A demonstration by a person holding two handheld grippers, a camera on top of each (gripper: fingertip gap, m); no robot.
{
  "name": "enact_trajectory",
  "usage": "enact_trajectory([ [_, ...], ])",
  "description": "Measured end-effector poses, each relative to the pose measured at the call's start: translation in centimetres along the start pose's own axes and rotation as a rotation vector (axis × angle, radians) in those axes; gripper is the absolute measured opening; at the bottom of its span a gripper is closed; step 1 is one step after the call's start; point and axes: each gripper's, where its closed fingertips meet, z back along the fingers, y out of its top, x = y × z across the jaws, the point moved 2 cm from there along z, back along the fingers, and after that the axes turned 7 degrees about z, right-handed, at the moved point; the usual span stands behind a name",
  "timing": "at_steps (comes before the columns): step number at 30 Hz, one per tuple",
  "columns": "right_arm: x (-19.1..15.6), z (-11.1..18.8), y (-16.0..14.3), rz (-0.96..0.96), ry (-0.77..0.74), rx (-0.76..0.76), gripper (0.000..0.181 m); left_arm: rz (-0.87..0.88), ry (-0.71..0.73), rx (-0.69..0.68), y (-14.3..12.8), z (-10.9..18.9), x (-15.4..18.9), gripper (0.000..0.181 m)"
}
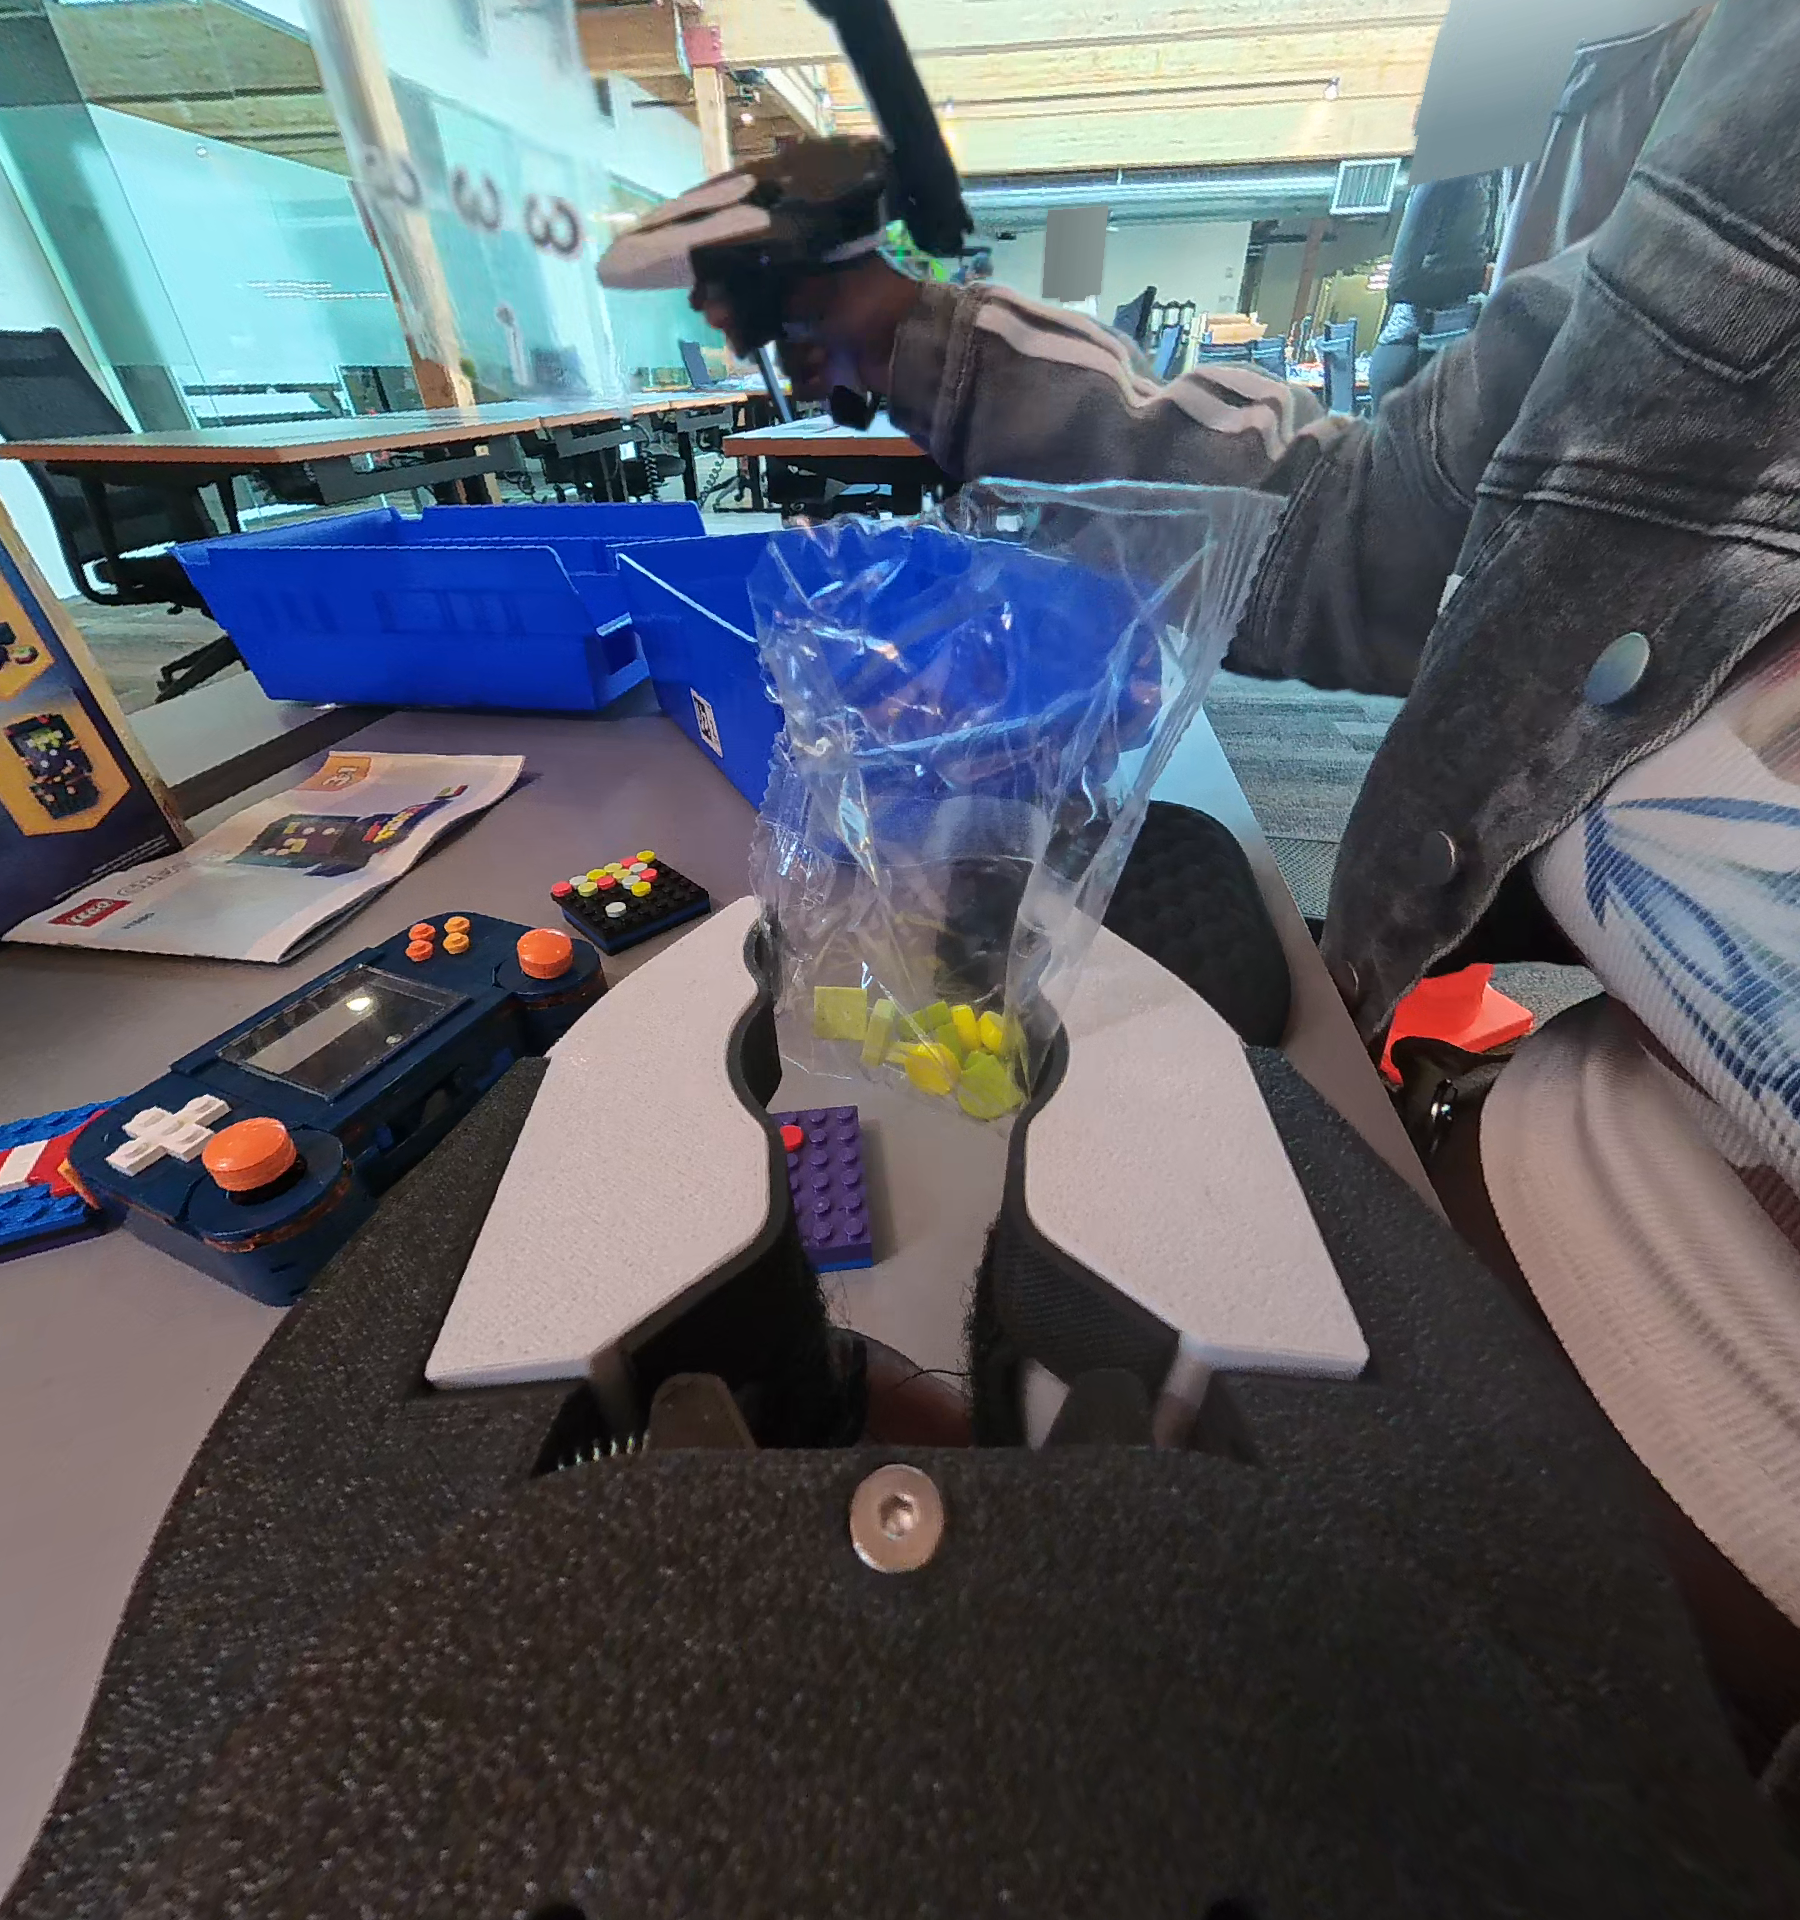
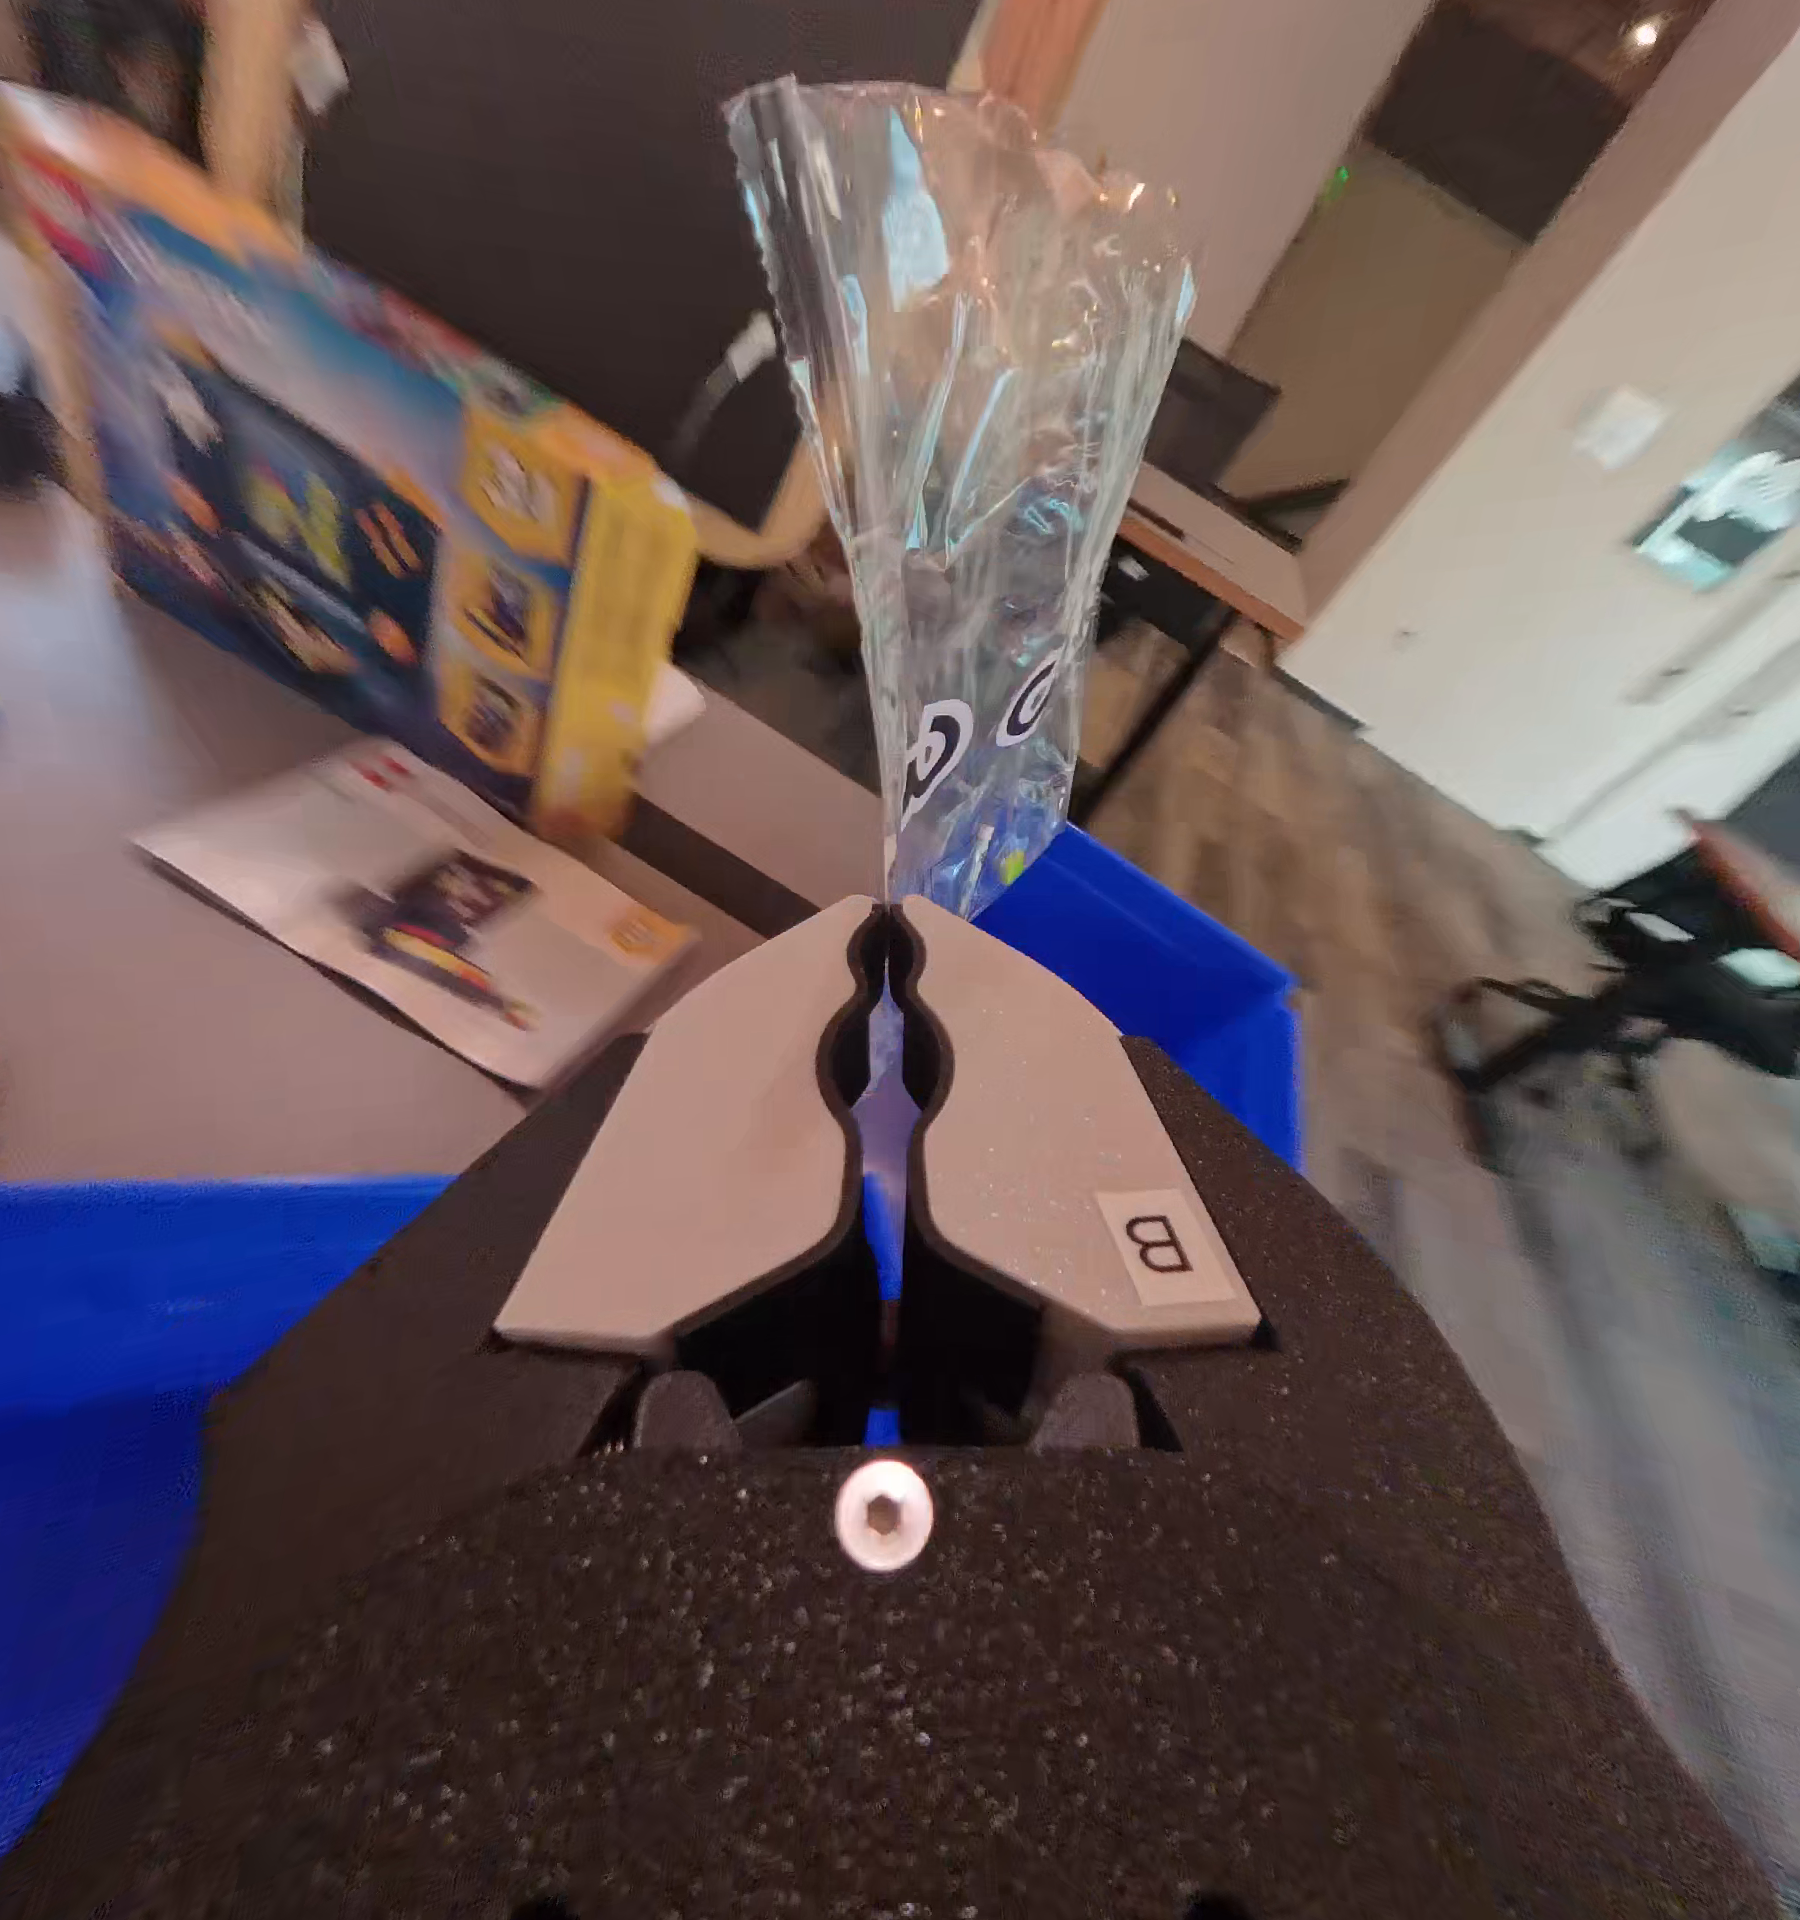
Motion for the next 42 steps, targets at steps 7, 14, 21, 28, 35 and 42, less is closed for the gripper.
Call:
enact_trajectory([
  [7, 0.8, -6.4, -5.0, 0.237, -0.027, -0.261, 0.0, 0.003, -0.001, 0.008, 0.1, 0.1, 0.0, 0.042],
  [14, 1.1, -9.6, -11.0, 0.305, 0.041, -0.456, 0.0, 0.013, -0.008, 0.012, 0.1, 0.1, -0.1, 0.042],
  [21, -0.9, -9.9, -12.4, 0.176, 0.167, -0.483, 0.03, 0.027, -0.011, 0.028, 0.3, 0.2, -0.2, 0.042],
  [28, 0.2, -7.4, -6.1, -0.003, 0.066, -0.231, 0.039, 0.037, -0.016, 0.051, 0.5, 0.5, -0.2, 0.042],
  [35, -8.0, -0.5, -2.0, -0.115, 0.434, -0.058, 0.011, 0.009, -0.015, 0.023, 0.3, 0.2, 0.0, 0.042],
  [42, -15.0, 1.8, -10.8, -0.056, 0.65, -0.538, 0.01, 0.0, -0.021, 0.009, 0.1, 0.1, 0.2, 0.041],
])
